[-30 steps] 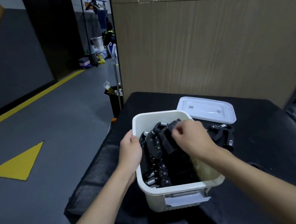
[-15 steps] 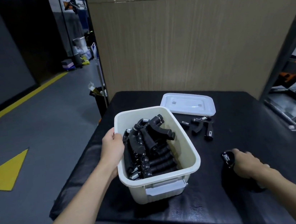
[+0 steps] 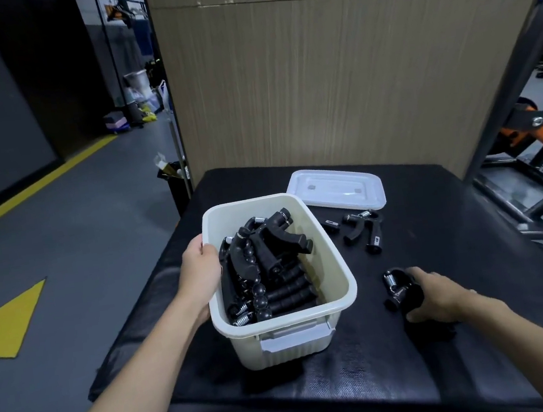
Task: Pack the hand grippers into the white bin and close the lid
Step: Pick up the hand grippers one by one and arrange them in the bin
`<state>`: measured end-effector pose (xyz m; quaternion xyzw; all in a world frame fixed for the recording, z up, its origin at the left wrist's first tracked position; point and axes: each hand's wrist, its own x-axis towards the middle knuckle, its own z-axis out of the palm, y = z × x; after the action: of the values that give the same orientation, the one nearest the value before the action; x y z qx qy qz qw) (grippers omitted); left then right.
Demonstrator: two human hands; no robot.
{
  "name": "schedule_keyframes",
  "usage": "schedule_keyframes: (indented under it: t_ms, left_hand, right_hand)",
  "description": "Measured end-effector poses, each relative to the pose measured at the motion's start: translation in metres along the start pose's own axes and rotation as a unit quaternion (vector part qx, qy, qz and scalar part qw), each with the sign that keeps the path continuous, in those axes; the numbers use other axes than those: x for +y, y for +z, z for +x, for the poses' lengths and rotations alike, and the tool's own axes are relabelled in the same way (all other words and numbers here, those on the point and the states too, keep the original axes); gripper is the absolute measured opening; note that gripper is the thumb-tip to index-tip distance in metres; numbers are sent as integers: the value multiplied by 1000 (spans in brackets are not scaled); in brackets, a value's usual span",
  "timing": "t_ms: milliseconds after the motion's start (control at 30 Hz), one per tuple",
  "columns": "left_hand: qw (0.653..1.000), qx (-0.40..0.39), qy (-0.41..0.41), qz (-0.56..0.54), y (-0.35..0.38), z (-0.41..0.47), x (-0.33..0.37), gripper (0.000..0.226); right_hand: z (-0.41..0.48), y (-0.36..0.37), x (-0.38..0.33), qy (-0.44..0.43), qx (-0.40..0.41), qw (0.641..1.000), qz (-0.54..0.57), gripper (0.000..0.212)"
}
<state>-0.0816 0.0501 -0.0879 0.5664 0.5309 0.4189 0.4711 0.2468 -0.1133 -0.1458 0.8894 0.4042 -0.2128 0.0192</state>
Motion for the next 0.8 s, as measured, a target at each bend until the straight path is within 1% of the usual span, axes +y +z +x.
schedule_keyframes:
  t_ms: [33,100,167,233,300,333,400,433,500,533,600,633,667,700,800]
  left_hand:
    - [1000,-1,2,0,0,0,0,34]
    - [1000,1,5,3,-1,0,-1,33]
    - [1000,4,7,5,-1,0,-1,33]
    - [1000,3,6,11,0,2,-2,33]
    - [1000,2,4,13,-1,2,-3,34]
    - [1000,1,5,13,-1,3,-3,34]
    - [1000,1,6,13,-1,4,-4,34]
    - [1000,1,6,12,-1,5,-5,34]
    - [1000,-1,3,5,-1,5,-6,34]
    - [1000,-3,0,1,-1,6,-7,34]
    - [1000,-5,0,0,-2,7,-9,35]
    - [1000,-5,1,0,-2,7,-10,34]
    - [1000,-5,1,-1,-2,7,-10,34]
    - [1000,-4,1,-4,-2,8,-11,34]
    - [1000,-3,6,-11,-1,8,-12,34]
  right_hand:
    - [-1,2,1,8,10,1000,9,78]
    - [1,6,2,15,60,997,53,58]
    - [0,4,-3,16,117,985,128,50]
    - [-1,-7,-12,6,180,955,237,43]
    - [-9,-29,-28,-31,213,917,336,30]
    - [-17,-44,-38,-70,216,896,382,23]
    - [-40,-73,-62,-148,199,861,445,8]
    - [-53,-87,-74,-185,195,849,456,7]
    - [-80,-108,-100,-240,209,829,461,22]
    - [-91,-116,-112,-259,211,814,475,25]
    - [-105,-124,-138,-278,168,776,541,23]
    - [-107,-124,-151,-273,136,764,568,22]
    - [-107,-123,-165,-261,108,763,581,23]
    - [-106,-119,-179,-249,87,774,576,24]
    - [-94,-96,-221,-212,31,824,525,23]
